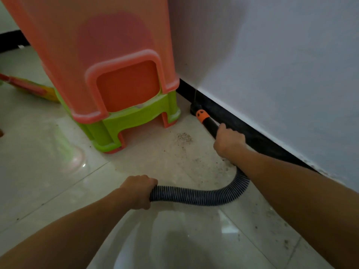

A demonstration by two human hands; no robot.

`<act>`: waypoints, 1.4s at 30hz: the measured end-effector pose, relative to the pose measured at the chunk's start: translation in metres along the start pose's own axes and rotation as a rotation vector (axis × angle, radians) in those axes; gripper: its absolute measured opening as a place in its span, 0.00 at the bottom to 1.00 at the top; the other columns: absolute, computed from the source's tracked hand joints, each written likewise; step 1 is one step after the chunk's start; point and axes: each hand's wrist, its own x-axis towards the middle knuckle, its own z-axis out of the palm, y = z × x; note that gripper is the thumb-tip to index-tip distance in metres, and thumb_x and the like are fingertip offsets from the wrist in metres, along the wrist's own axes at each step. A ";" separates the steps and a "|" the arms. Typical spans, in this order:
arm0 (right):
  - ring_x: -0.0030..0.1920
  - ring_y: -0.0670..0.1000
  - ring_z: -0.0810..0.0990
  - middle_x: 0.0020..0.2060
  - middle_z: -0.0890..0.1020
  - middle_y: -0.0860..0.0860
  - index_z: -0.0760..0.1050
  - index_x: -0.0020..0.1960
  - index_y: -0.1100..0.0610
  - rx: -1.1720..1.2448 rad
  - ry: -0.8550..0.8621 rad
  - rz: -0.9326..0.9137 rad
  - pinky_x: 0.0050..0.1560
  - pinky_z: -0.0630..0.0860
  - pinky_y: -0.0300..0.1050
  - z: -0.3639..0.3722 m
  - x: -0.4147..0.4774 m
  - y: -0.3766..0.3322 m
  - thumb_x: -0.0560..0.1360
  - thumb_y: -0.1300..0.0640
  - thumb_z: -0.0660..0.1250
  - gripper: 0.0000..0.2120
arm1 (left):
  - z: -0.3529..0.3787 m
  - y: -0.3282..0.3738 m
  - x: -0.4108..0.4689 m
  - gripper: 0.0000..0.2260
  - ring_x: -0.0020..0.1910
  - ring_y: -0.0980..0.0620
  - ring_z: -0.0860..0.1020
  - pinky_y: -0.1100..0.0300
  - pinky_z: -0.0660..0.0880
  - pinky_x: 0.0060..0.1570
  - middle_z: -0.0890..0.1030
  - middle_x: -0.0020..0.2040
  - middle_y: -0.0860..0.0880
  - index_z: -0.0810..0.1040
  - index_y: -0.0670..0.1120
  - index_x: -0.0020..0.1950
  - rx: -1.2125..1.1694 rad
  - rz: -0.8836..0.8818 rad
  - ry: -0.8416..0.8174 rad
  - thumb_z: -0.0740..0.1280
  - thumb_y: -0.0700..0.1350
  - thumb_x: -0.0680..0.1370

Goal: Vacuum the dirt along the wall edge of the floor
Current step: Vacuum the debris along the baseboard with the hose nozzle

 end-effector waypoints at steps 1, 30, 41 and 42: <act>0.31 0.48 0.73 0.35 0.72 0.51 0.65 0.61 0.54 0.011 -0.005 0.016 0.26 0.61 0.42 0.005 -0.007 0.012 0.75 0.55 0.69 0.19 | 0.002 0.004 0.003 0.19 0.51 0.49 0.78 0.57 0.72 0.44 0.78 0.52 0.49 0.73 0.52 0.58 0.004 0.012 -0.007 0.71 0.50 0.70; 0.26 0.55 0.79 0.31 0.79 0.59 0.75 0.50 0.65 1.203 -0.202 0.460 0.29 0.78 0.45 0.059 -0.146 0.050 0.70 0.68 0.70 0.10 | -0.006 -0.030 -0.063 0.12 0.54 0.47 0.78 0.56 0.72 0.48 0.77 0.54 0.47 0.73 0.49 0.56 0.203 -0.026 0.027 0.66 0.44 0.74; 0.30 0.55 0.80 0.36 0.81 0.59 0.73 0.54 0.62 1.022 -0.294 0.286 0.35 0.82 0.48 0.049 -0.111 0.022 0.70 0.66 0.71 0.14 | -0.014 -0.031 -0.068 0.10 0.52 0.47 0.78 0.57 0.69 0.43 0.77 0.53 0.47 0.72 0.49 0.55 0.206 -0.032 0.073 0.66 0.43 0.74; 0.30 0.55 0.80 0.36 0.80 0.60 0.74 0.54 0.62 1.013 -0.316 0.267 0.34 0.82 0.48 0.049 -0.109 0.021 0.69 0.66 0.71 0.14 | -0.014 -0.030 -0.066 0.11 0.52 0.46 0.78 0.57 0.69 0.43 0.77 0.53 0.47 0.72 0.49 0.55 0.210 -0.021 0.080 0.66 0.43 0.73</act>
